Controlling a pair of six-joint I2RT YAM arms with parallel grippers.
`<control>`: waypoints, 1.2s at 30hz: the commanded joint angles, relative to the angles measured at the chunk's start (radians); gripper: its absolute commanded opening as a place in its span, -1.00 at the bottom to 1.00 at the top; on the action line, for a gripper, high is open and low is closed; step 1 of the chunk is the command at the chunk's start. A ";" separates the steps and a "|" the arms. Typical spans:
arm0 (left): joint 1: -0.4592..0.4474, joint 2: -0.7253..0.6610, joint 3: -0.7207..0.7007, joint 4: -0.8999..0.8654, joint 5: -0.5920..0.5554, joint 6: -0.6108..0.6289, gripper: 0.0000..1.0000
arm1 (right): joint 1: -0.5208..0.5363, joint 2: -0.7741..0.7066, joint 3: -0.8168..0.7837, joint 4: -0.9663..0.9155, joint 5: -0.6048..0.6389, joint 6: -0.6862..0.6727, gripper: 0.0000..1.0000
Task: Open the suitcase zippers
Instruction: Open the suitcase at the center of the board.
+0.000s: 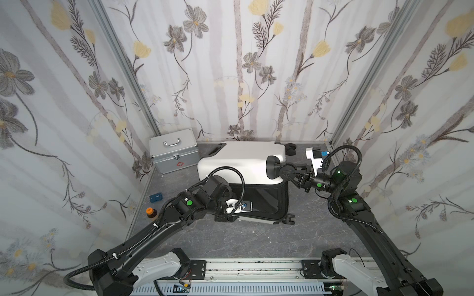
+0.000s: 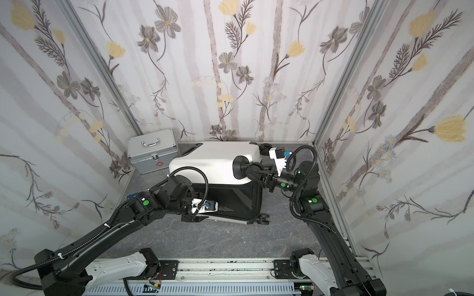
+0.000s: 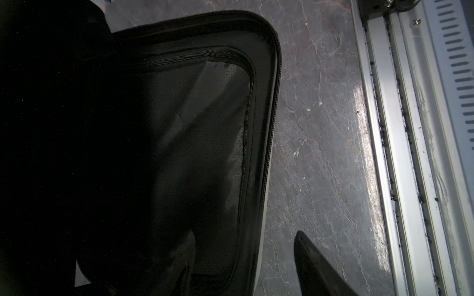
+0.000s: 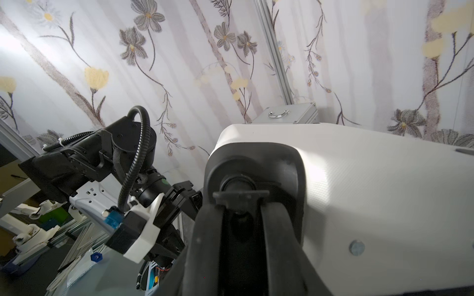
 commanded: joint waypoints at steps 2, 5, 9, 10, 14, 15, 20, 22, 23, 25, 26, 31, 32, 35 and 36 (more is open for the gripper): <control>-0.016 0.026 0.022 -0.073 0.020 0.068 0.23 | -0.023 0.013 0.029 0.247 0.061 0.067 -1.00; -0.024 0.047 0.014 -0.063 -0.014 0.081 0.24 | -0.035 0.024 0.040 0.265 0.054 0.093 -1.00; -0.040 0.103 0.017 -0.074 -0.042 0.088 0.25 | -0.046 0.039 0.045 0.296 0.038 0.133 -1.00; -0.047 0.123 0.026 -0.089 -0.048 0.090 0.25 | -0.049 0.041 0.047 0.298 0.037 0.136 -1.00; -0.060 0.195 0.051 -0.165 -0.090 0.098 0.24 | -0.070 0.053 0.059 0.285 0.055 0.140 -1.00; -0.060 0.204 0.055 -0.182 -0.094 0.097 0.24 | -0.079 0.057 0.062 0.277 0.066 0.145 -1.00; -0.065 0.197 0.046 -0.247 -0.112 0.087 0.25 | -0.146 0.103 0.081 0.243 0.157 0.196 -1.00; -0.073 0.196 0.035 -0.260 -0.116 0.081 0.25 | -0.169 0.132 0.084 0.255 0.183 0.221 -1.00; -0.076 0.196 0.035 -0.271 -0.120 0.075 0.25 | -0.181 0.147 0.086 0.264 0.192 0.232 -1.00; -0.082 0.196 0.035 -0.300 -0.123 0.071 0.26 | -0.197 0.176 0.095 0.282 0.203 0.241 -1.00; -0.084 0.198 0.035 -0.319 -0.124 0.068 0.26 | -0.206 0.190 0.099 0.287 0.209 0.240 -1.00; -0.100 0.219 -0.016 -0.353 -0.181 0.058 0.24 | -0.246 0.239 0.128 0.305 0.217 0.238 -1.00; -0.102 0.226 -0.026 -0.348 -0.190 0.052 0.23 | -0.253 0.247 0.134 0.306 0.217 0.237 -1.00; -0.103 0.245 -0.051 -0.321 -0.197 0.028 0.22 | -0.273 0.271 0.150 0.312 0.221 0.243 -1.00; -0.104 0.250 -0.057 -0.312 -0.190 0.023 0.21 | -0.278 0.279 0.156 0.315 0.220 0.247 -1.00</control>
